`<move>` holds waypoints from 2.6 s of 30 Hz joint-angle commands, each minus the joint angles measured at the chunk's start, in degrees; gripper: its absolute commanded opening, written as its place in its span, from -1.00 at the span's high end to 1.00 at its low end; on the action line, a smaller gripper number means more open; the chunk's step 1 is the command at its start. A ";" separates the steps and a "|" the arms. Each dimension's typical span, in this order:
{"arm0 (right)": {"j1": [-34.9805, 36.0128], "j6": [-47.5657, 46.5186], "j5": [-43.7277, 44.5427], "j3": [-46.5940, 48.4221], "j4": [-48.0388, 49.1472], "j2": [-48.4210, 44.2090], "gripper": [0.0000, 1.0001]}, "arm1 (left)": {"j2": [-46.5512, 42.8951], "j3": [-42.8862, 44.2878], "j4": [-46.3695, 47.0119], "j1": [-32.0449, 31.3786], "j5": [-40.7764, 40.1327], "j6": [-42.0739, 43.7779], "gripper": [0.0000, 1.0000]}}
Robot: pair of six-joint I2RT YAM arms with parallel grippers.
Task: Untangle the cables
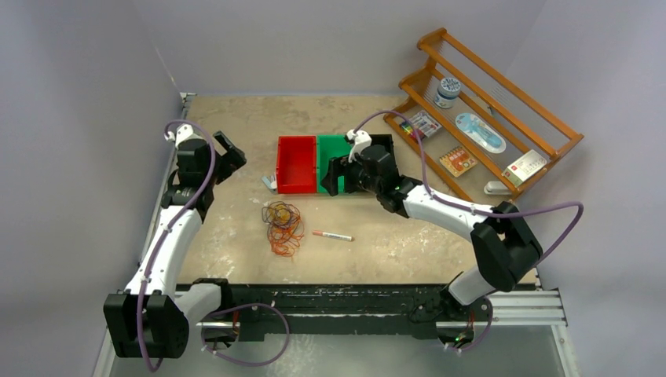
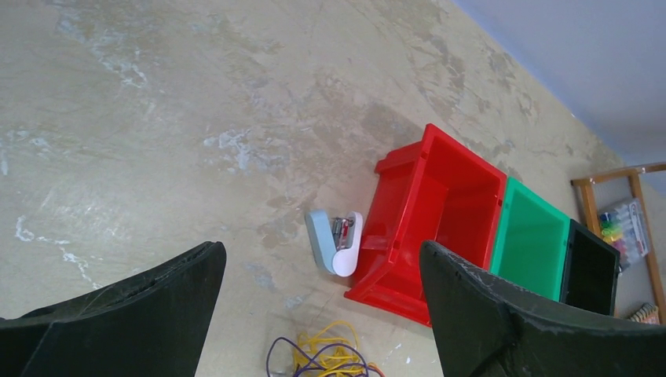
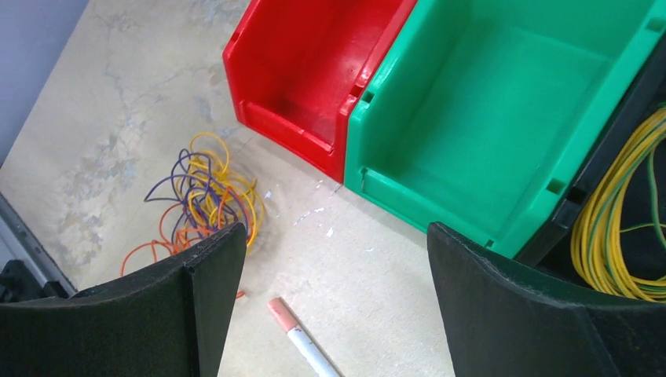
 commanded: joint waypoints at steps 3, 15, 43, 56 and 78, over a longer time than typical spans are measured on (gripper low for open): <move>0.27 0.01 -4.62 0.05 3.32 -0.18 -0.70 | -0.32 1.69 2.45 0.38 5.18 3.47 -0.87; 6.06 0.64 -8.27 5.25 6.34 8.26 -0.53 | -1.24 2.59 1.63 0.38 5.39 7.64 -0.95; 9.12 0.82 -14.94 15.01 6.08 23.29 0.47 | -2.83 -4.08 6.87 0.40 9.69 2.73 -0.87; 9.06 -1.15 -14.72 9.65 7.52 14.06 1.00 | -5.99 -6.82 11.35 0.38 11.05 1.30 -1.00; -0.22 10.59 -25.80 3.63 11.94 7.09 1.00 | -11.34 -20.14 23.71 -25.49 5.52 -0.91 -0.63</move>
